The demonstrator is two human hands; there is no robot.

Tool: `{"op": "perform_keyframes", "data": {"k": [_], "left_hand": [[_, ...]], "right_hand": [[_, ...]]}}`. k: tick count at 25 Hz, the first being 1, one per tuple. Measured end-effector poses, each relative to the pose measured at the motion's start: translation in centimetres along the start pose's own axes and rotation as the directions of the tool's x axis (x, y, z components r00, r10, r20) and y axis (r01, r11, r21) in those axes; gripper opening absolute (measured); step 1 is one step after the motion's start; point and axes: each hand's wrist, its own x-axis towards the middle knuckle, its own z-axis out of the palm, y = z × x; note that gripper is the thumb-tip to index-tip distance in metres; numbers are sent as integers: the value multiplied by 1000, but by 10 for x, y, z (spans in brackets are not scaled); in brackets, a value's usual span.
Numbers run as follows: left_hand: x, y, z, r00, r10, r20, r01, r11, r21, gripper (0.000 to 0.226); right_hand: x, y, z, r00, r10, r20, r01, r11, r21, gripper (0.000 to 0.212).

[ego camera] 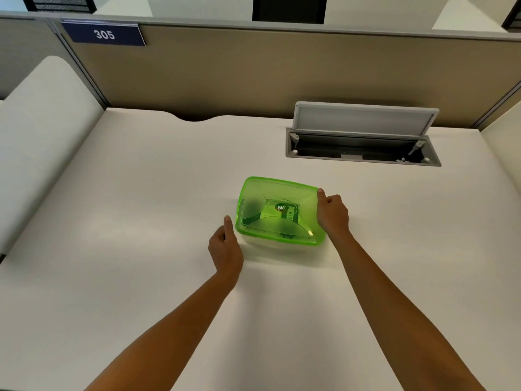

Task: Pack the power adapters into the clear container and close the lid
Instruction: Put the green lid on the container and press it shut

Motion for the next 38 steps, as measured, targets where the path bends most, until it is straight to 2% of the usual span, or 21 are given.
{"op": "perform_keyframes", "data": {"k": [2,6,9,13,25,29,33,38], "left_hand": [[25,14,1,999,-17,35,16,1000,13,50],[68,53,24,959,-100,266,52,982,184,55],[81,67,43,942,-95,322,2,961,278,55],[87,65,50,943,-29,332,-42,977,207,56],[94,61,52,934,-98,342,38,983,178,37],[85,62,49,946,-63,318,8,985,174,52],[76,67,44,961,-76,264,26,982,189,62],[67,47,32,973,-75,218,59,995,76,45]], "right_hand": [[-2,0,4,999,-2,-33,2,1000,-23,57],[-6,0,7,997,-20,-77,17,999,-41,52],[-2,-2,7,995,-57,-82,51,996,-72,50],[3,-5,5,994,-79,-81,72,993,-93,52],[6,-4,5,988,-109,-110,103,993,-59,53],[6,-4,5,991,-85,-104,83,996,-26,53],[5,-5,2,997,-41,-68,46,996,71,53],[-3,12,0,998,-35,-50,49,951,307,37]]}}
